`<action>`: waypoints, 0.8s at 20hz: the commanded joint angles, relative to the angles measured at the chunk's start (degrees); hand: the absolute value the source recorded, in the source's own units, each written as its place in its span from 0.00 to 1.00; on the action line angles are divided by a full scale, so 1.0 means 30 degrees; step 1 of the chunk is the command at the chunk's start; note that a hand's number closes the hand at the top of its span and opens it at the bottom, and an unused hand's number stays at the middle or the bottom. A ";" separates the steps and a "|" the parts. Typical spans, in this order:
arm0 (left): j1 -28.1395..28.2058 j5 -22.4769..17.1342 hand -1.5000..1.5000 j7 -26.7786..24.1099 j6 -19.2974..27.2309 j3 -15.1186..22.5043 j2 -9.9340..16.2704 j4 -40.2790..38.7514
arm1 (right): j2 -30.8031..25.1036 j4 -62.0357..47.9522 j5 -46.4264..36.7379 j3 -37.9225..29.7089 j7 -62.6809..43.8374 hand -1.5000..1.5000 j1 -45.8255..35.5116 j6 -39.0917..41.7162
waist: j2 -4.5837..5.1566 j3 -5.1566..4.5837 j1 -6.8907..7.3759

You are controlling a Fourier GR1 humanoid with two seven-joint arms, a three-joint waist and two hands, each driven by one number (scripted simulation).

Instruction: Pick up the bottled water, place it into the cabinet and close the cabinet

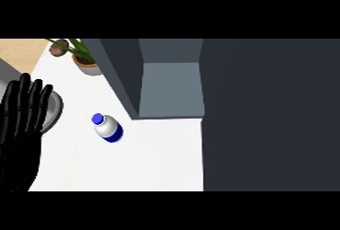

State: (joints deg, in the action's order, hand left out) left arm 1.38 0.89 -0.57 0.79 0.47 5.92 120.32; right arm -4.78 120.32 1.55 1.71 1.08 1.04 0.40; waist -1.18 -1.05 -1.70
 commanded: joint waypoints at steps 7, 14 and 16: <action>-0.0250 -0.2712 0.00 0.2833 0.1656 0.2191 -0.1907 -0.2914 | 0.1322 0.1348 0.2542 0.1432 -0.2354 0.00 0.2938 0.0551 | 0.0841 0.0346 0.0182; 0.1499 -0.4045 0.00 0.4516 0.3293 0.3796 -0.1962 -0.1088 | 0.1432 0.3056 0.4234 0.2135 -0.3364 0.00 0.6200 0.0948 | 0.0336 0.0351 0.0504; 0.2621 -0.3186 0.00 0.3594 0.4221 0.5246 -0.1967 -0.1261 | 0.0903 0.4597 0.5600 0.1463 -0.4474 0.00 0.6734 0.1250 | 0.0338 0.0350 0.0478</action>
State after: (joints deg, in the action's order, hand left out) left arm 4.23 -8.80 11.27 11.35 12.45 0.39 115.82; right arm -1.97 129.91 14.64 6.00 -9.85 16.62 3.38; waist -0.07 0.00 -0.51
